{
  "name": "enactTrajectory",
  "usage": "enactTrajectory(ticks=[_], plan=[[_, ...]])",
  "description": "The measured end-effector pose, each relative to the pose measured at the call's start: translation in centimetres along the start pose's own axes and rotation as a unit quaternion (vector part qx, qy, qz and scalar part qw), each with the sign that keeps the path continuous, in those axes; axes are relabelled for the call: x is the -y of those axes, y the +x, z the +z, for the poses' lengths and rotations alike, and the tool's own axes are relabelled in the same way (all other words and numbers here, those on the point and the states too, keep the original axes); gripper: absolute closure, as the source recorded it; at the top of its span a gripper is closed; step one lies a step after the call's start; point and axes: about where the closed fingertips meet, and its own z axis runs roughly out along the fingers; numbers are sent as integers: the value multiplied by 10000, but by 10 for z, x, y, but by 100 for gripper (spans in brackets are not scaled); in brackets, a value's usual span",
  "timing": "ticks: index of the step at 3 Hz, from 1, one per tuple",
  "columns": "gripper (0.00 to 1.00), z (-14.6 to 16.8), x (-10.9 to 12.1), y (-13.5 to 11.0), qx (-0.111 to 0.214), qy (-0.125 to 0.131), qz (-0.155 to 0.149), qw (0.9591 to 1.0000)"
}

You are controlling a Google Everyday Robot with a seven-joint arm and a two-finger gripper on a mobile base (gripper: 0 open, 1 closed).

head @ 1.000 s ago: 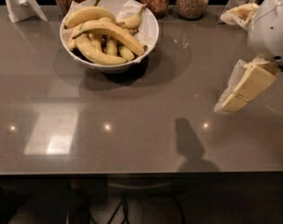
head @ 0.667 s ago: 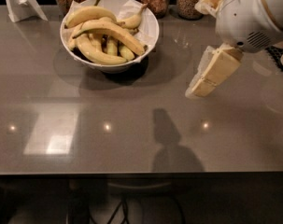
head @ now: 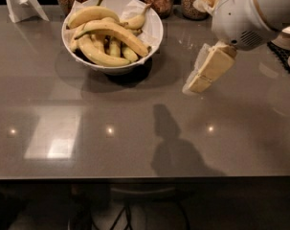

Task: Pick banana from white bowl

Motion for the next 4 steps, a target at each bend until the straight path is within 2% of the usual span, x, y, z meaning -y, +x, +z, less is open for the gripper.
enactTrajectory(ticks=[2, 4], plan=[[0, 56, 43, -20, 490, 43, 8, 9988], [37, 107, 67, -52, 874, -115, -50, 9961]])
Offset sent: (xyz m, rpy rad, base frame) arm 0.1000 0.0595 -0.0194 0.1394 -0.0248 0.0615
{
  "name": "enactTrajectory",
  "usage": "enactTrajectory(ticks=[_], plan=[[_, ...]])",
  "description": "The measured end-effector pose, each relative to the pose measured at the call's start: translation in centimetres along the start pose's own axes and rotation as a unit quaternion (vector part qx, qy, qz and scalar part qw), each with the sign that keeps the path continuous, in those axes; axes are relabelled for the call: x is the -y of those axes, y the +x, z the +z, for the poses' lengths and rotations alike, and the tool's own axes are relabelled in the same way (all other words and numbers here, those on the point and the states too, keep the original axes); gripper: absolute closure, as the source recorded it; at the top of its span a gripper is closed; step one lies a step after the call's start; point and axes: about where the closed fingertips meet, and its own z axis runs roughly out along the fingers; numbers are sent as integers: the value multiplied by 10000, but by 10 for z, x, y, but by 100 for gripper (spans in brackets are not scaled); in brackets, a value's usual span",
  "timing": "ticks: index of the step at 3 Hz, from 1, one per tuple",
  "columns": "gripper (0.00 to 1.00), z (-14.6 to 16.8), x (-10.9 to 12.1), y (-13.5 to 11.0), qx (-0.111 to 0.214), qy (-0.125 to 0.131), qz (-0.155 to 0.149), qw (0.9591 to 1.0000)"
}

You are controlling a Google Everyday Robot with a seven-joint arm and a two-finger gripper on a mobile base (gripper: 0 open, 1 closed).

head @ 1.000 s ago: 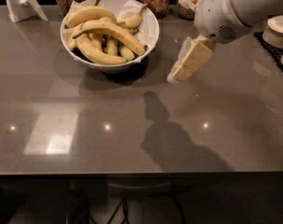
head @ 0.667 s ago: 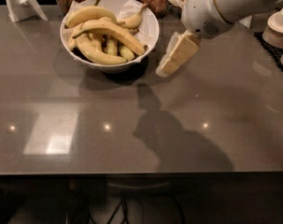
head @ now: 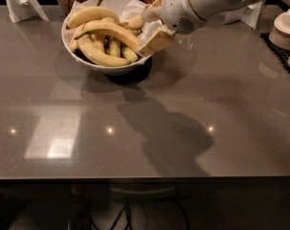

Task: Pick banana from white bowl

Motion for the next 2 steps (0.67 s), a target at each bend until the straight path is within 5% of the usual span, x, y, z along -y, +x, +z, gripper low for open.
enactTrajectory(ticks=[1, 2], plan=[[42, 22, 8, -7, 93, -85, -44, 9999], [34, 43, 18, -12, 143, -164, -94, 9997]])
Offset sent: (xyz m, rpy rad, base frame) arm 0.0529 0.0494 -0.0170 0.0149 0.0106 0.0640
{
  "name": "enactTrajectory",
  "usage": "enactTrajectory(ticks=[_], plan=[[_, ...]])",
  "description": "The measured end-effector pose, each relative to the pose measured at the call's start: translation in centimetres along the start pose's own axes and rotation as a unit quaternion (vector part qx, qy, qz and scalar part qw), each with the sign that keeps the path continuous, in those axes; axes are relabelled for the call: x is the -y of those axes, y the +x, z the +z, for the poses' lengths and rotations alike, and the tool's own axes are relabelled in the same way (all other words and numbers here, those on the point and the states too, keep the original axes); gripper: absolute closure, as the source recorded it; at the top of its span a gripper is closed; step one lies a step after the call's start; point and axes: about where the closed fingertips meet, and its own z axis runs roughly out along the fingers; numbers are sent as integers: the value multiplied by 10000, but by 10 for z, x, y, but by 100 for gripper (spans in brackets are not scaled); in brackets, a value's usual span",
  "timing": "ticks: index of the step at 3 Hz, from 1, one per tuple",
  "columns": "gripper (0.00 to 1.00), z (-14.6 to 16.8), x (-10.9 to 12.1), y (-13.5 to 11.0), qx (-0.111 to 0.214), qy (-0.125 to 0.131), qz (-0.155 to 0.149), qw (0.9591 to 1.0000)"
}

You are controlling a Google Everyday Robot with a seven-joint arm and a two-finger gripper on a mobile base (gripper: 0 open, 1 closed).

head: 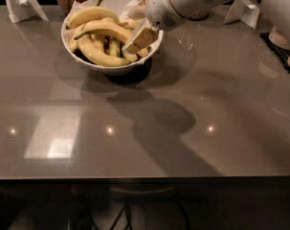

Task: Pick banana from white bowl

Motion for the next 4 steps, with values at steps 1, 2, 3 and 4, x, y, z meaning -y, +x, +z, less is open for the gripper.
enactTrajectory(ticks=[1, 2, 3, 4], plan=[[33, 22, 8, -3, 30, -90, -12, 10000], [33, 46, 17, 0, -34, -180, 7, 9998], [33, 60, 24, 3, -100, -224, 26, 9997], [33, 70, 31, 6, -170, -247, 33, 9995]])
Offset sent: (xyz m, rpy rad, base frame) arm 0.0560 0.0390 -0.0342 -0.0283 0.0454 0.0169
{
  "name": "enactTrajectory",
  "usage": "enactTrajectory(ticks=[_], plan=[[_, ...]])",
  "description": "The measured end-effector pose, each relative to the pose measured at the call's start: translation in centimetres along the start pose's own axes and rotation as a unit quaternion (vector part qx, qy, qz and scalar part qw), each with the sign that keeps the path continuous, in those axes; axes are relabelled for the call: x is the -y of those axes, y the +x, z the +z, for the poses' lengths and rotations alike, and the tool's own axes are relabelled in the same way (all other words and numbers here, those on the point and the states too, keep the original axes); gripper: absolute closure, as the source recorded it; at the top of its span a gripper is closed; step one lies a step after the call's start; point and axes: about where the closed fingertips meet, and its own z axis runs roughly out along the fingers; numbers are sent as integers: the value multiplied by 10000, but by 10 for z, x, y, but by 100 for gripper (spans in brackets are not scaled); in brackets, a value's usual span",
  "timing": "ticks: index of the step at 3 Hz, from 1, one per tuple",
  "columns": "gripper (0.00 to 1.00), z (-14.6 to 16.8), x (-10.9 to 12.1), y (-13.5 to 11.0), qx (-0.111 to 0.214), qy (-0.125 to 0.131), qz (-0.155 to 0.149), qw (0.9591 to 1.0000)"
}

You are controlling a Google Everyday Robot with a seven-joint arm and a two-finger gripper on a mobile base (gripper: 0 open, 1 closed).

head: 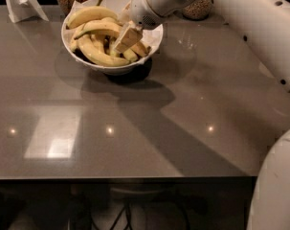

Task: Pick banana from white bowl

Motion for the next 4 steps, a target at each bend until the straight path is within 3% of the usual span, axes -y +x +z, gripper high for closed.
enactTrajectory(ticks=[1, 3, 4], plan=[[33, 3, 11, 0, -78, 41, -23, 10000], [47, 7, 22, 4, -178, 85, -3, 9998], [45, 10, 20, 9, -259, 21, 28, 9997]])
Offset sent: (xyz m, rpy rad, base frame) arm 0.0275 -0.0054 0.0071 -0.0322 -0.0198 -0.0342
